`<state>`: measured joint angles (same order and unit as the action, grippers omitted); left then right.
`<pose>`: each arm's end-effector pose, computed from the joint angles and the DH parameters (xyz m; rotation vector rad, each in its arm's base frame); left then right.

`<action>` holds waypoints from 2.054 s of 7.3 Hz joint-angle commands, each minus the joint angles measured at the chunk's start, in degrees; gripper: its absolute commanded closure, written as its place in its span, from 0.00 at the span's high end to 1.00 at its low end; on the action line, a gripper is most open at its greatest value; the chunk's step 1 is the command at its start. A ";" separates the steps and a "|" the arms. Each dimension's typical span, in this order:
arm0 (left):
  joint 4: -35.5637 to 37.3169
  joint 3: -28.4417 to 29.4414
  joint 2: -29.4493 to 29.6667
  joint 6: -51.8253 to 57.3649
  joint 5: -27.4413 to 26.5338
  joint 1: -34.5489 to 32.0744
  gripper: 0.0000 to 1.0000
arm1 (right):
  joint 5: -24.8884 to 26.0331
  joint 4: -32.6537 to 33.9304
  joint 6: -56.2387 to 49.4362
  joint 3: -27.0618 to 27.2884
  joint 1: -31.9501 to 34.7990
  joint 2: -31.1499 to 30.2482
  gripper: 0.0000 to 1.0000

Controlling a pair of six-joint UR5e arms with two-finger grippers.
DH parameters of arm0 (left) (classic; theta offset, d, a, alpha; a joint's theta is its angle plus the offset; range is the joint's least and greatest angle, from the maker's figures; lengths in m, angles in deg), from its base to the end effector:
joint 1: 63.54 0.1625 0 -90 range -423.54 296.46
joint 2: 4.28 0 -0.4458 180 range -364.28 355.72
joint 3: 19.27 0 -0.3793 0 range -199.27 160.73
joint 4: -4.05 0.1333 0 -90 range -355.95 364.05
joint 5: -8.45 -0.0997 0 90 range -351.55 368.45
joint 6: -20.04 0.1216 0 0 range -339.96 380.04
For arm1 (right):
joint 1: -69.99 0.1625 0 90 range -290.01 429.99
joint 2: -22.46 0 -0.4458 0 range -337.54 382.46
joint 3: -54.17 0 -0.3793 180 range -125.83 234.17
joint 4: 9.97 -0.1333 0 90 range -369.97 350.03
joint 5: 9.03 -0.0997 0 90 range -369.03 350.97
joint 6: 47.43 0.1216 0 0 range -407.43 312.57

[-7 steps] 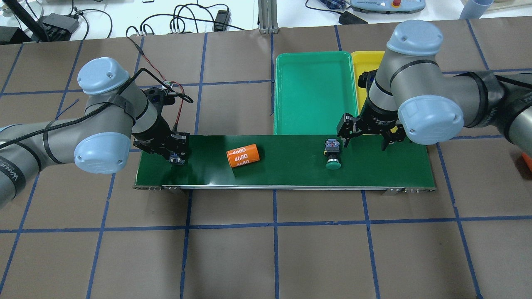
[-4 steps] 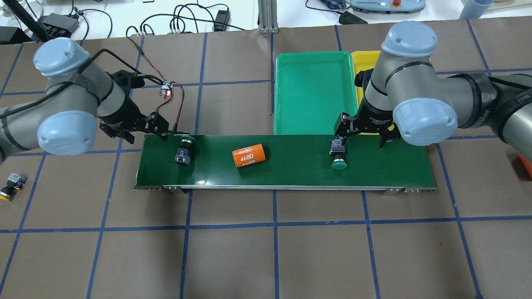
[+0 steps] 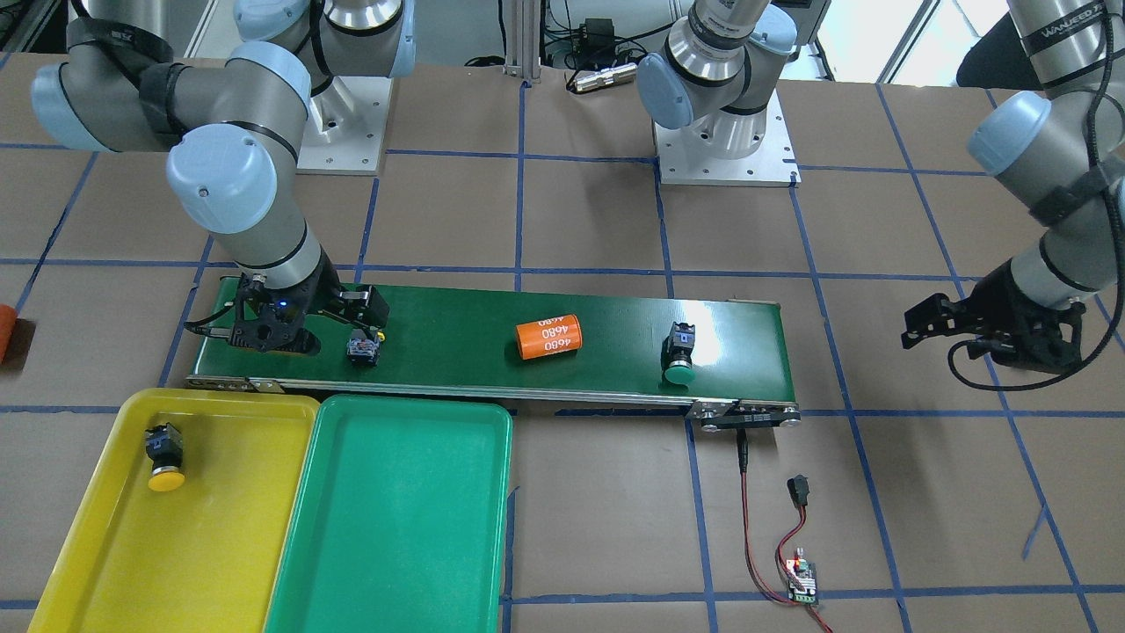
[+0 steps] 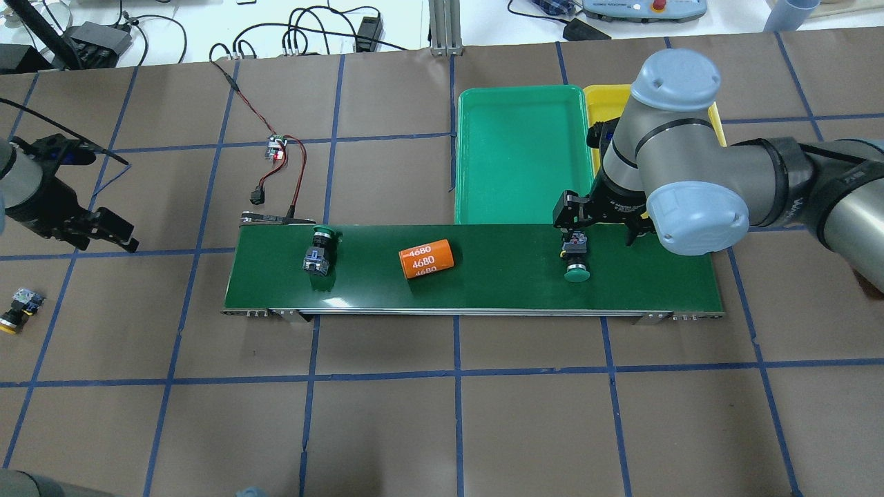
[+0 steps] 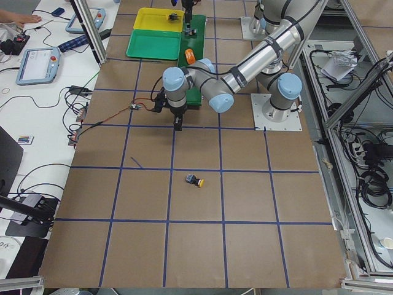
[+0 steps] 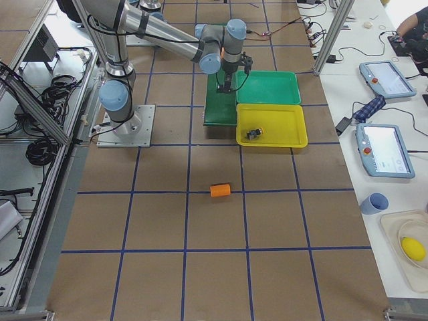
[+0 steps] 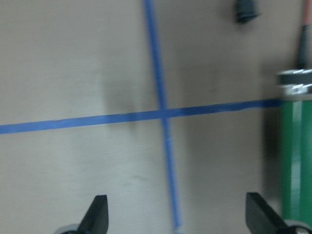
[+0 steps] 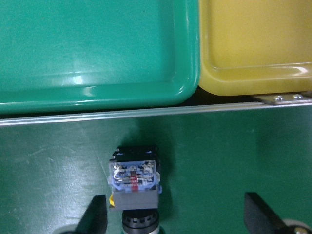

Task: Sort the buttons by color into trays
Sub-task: 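Lift the green-capped switch off the belt with right while left withdraws, then drop green switch into green tray with right while left grasps yellow switch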

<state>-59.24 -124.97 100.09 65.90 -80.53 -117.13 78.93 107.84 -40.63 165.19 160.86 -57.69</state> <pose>0.2063 -0.5080 0.2771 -0.2537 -3.0788 -0.0502 0.1451 -0.4928 0.2804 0.1623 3.1042 0.0865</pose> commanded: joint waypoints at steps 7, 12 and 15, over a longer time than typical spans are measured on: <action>14.68 1.46 13.23 18.39 -8.79 14.91 1.00 | 1.60 4.10 -2.57 2.54 0.00 1.75 0.34; 14.68 2.25 15.16 17.52 -8.14 14.65 0.00 | 2.49 4.18 -2.24 -8.94 0.09 6.39 0.16; 13.81 2.08 9.82 11.49 -4.11 9.06 0.00 | 3.19 3.39 -1.01 -18.81 1.67 12.37 0.51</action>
<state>-45.00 -122.64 112.35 81.17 -86.76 -104.97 81.77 111.28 -42.30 148.76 162.05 -47.13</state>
